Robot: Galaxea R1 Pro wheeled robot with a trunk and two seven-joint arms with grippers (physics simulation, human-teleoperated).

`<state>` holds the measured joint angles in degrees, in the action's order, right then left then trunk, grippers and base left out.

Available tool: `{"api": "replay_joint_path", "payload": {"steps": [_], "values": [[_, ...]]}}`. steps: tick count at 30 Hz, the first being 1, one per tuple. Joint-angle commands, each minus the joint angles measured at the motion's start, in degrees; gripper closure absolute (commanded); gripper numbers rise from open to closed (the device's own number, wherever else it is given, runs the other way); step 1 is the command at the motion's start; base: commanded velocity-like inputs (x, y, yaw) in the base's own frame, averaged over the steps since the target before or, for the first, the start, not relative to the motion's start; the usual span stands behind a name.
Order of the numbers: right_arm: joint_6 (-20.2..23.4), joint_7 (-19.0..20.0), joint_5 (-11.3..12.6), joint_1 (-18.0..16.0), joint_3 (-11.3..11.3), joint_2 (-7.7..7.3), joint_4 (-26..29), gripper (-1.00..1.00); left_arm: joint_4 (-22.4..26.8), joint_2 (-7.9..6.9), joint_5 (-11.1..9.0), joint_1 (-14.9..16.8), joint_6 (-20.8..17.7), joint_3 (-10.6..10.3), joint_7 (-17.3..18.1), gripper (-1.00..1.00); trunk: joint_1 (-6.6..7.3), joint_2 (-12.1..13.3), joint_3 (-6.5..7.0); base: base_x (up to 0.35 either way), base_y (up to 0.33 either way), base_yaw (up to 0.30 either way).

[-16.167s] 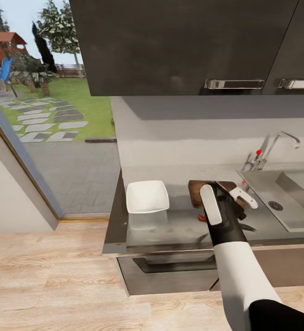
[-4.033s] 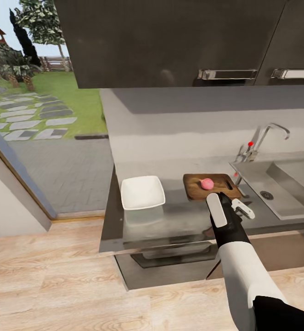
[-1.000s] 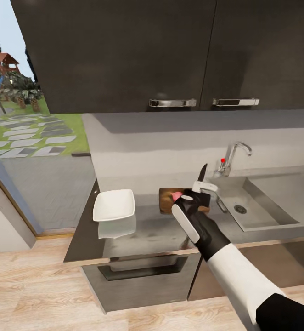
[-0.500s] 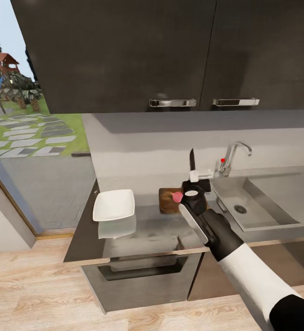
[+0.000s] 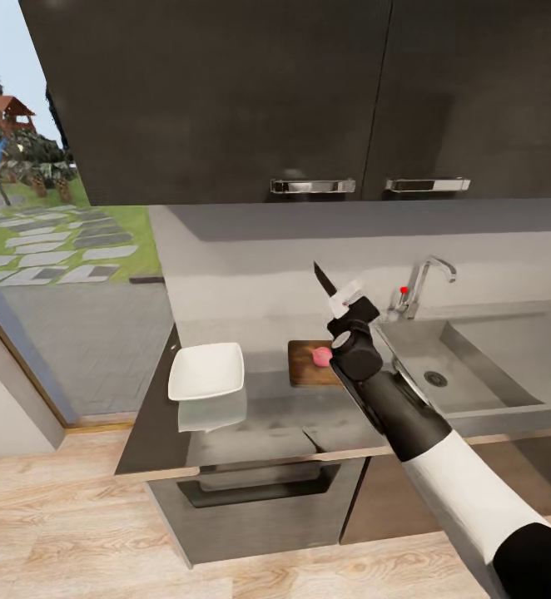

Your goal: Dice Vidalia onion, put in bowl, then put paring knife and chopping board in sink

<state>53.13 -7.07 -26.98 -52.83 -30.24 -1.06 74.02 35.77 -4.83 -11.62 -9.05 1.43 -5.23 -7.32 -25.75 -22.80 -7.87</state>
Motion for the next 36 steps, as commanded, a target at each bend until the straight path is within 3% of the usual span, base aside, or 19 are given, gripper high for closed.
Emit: {"api": "replay_joint_path", "payload": {"steps": [1, 2, 3, 5, 6, 8, 10, 14, 19, 21, 27, 32, 36], "values": [[0.31, 1.97, -2.0, -0.11, -0.22, -0.16, -0.28, 1.0, 0.09, -0.09, -0.6, 0.0, 0.15, -0.48, -0.51, -1.0, -0.04, -0.12, -0.11, 0.0, 0.0, 0.0], [0.23, 6.84, -6.49, -0.13, -0.23, -0.31, -0.91, 1.0, 0.09, -0.08, -0.6, 0.0, 0.15, -0.48, -0.51, -1.0, -0.04, -0.12, -0.11, 0.0, 0.0, 0.0], [0.18, 9.32, -8.7, -0.14, -0.25, -0.37, -1.22, 1.0, 0.09, -0.08, -0.6, 0.0, 0.15, -0.48, -0.51, -1.0, -0.04, -0.12, -0.11, 0.0, 0.0, 0.0], [-0.45, 18.82, -16.19, -0.16, -0.31, -0.62, -2.6, 1.0, 0.09, -0.09, -0.6, 0.0, 0.15, -0.48, -0.51, -1.0, -0.04, -0.12, -0.11, 0.0, 0.0, 0.0], [-1.18, 22.79, -18.64, -0.16, -0.32, -0.68, -3.42, 1.0, 0.09, -0.09, -0.6, 0.0, 0.15, -0.48, -0.51, -1.0, -0.04, -0.12, -0.11, 0.0, 0.0, 0.0], [-3.17, 28.44, -21.12, -0.17, -0.27, -0.67, -5.06, 1.0, 0.09, -0.09, -0.6, 0.0, 0.15, -0.48, -0.51, -1.0, -0.04, -0.12, -0.11, 0.0, 0.0, 0.0], [-4.32, 30.5, -21.89, -0.17, -0.06, -0.62, -6.0, 1.0, 0.09, -0.09, -0.6, 0.0, 0.15, -0.48, -0.51, -1.0, -0.04, -0.12, -0.11, 0.0, 0.0, 0.0], [-5.39, 32.2, -21.22, -0.17, 1.89, -0.51, -7.26, 1.0, 0.09, -0.08, -0.6, 0.0, 0.15, -0.48, -0.51, -1.0, -0.04, -0.12, -0.11, 0.0, 0.0, 0.0], [-5.64, 32.6, -15.53, -0.09, 3.53, -0.57, -8.83, 1.0, 0.09, -0.02, -0.6, 0.0, 0.15, -0.48, -0.51, -1.0, -0.04, -0.12, -0.11, 0.0, 0.0, 0.0], [-5.66, 32.63, -14.38, -0.09, 3.7, -0.74, -9.62, 1.0, 0.09, -0.01, -0.6, -0.02, 0.15, -0.48, -0.51, -1.0, -0.04, -0.12, -0.11, 0.0, 0.0, 0.0], [-6.61, 32.6, -13.2, -0.07, 4.35, -1.03, -11.92, 1.0, 0.15, 0.0, -0.6, 0.0, 0.15, -0.48, -0.51, -1.0, -0.04, -0.12, -0.11, 0.0, 0.0, 0.0], [-9.14, 30.85, -13.1, 0.12, 12.35, -0.97, -12.45, 1.0, 0.1, 0.0, -0.6, 0.0, 0.15, -0.48, -0.51, -1.0, -0.04, -0.12, -0.11, 0.0, -0.016, 0.0], [-9.44, 27.77, -13.06, 0.31, 14.68, -0.81, -12.49, 1.0, 0.12, -0.01, -0.6, -0.02, 0.15, -0.48, -0.51, -1.0, -0.04, -0.12, -0.11, 0.0, -0.065, 0.0]]}}
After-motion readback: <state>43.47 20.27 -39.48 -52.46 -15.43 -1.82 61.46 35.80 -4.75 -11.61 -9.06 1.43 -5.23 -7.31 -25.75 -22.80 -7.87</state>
